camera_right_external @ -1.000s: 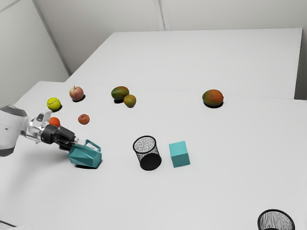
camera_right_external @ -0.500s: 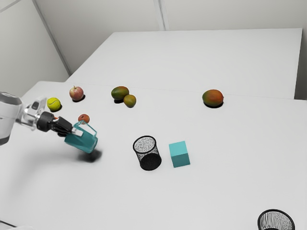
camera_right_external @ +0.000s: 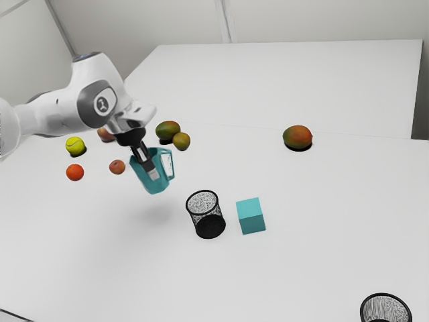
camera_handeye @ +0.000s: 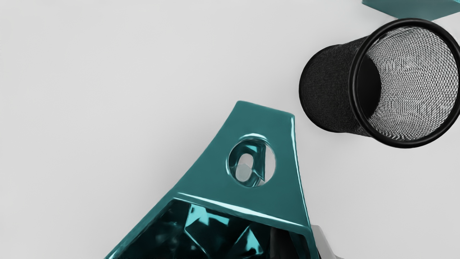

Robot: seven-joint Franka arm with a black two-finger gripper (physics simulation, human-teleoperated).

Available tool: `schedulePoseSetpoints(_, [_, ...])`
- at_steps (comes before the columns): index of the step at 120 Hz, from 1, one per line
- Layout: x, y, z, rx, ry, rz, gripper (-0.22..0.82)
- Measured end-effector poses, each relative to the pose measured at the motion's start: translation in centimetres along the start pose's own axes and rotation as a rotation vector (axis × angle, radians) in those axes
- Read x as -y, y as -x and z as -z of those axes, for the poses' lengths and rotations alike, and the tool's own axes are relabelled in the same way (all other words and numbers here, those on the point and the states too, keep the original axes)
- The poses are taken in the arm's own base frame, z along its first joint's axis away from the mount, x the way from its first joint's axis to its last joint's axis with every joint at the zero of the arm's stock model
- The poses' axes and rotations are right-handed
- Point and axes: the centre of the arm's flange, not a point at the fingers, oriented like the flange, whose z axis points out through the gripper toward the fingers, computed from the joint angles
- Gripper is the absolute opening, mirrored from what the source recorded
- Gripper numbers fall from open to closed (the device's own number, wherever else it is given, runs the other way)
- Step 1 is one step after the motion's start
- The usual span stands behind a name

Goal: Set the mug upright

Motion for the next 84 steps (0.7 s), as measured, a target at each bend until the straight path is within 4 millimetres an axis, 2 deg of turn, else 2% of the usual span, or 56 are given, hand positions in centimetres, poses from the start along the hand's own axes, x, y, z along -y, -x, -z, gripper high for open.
schedulePoseSetpoints(9, [-2.4,-1.9,-0.9,0.010,-0.073,-0.037,-0.14])
schedulePoseSetpoints(17, [-2.4,-2.0,-1.4,-0.005,-0.119,-0.010,-0.13])
schedulePoseSetpoints(26, [0.2,-0.1,-0.8,-0.036,-0.165,0.083,-0.14])
schedulePoseSetpoints(41, [5.7,5.8,-0.1,-0.071,-0.212,0.286,-0.14])
schedulePoseSetpoints(48, [7.2,7.8,0.0,-0.083,-0.226,0.357,-0.14])
schedulePoseSetpoints(54, [7.8,8.5,0.1,-0.093,-0.235,0.394,-0.14])
schedulePoseSetpoints(64, [7.7,8.1,0.1,-0.107,-0.244,0.416,-0.14])
schedulePoseSetpoints(84, [5.3,4.7,-0.7,-0.120,-0.240,0.386,-0.14])
